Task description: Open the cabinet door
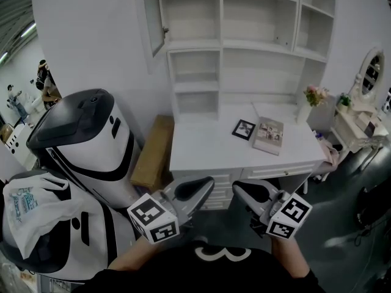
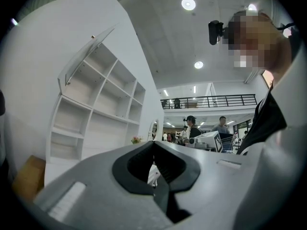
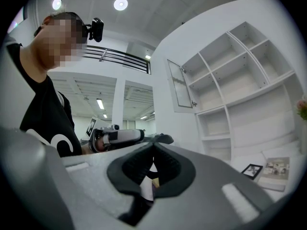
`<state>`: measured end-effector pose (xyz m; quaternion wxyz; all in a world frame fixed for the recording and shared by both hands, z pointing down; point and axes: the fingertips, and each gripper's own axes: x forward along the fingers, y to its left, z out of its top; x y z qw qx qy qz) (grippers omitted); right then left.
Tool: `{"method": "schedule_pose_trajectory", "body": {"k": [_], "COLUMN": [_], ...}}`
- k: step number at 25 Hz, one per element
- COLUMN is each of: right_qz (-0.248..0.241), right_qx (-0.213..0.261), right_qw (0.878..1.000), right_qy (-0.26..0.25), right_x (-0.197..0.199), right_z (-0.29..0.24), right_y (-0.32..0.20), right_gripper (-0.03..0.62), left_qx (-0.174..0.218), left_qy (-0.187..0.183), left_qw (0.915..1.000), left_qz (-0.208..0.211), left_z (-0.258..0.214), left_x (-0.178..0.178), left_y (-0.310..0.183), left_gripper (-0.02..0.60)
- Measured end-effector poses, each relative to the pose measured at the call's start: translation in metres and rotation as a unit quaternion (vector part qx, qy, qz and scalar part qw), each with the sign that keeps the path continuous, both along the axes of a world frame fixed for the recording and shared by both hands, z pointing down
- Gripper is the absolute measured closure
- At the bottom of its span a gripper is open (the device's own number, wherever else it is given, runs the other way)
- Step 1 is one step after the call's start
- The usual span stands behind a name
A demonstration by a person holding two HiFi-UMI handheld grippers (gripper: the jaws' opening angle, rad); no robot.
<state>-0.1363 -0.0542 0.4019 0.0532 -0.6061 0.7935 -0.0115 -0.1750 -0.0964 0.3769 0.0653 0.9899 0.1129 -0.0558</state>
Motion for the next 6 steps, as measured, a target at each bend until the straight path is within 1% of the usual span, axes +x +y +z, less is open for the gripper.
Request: {"method": "schedule_pose_trajectory", "body": {"k": [6], "right_qz": [-0.012], "right_qx": [0.002], "right_qw": [1.0], "right_qy": [-0.012], "right_x": [0.0033], "right_z": [-0.0051], "right_y": [0.0005], "right_gripper": [0.591], "left_qx": [0.007], "left_qy": [-0.005], "left_qw": [1.0], "left_qz": [0.004], "left_z": [-0.0037], "left_x": [0.0081], "left_y": [0.0044], "left_gripper": [0.571]}}
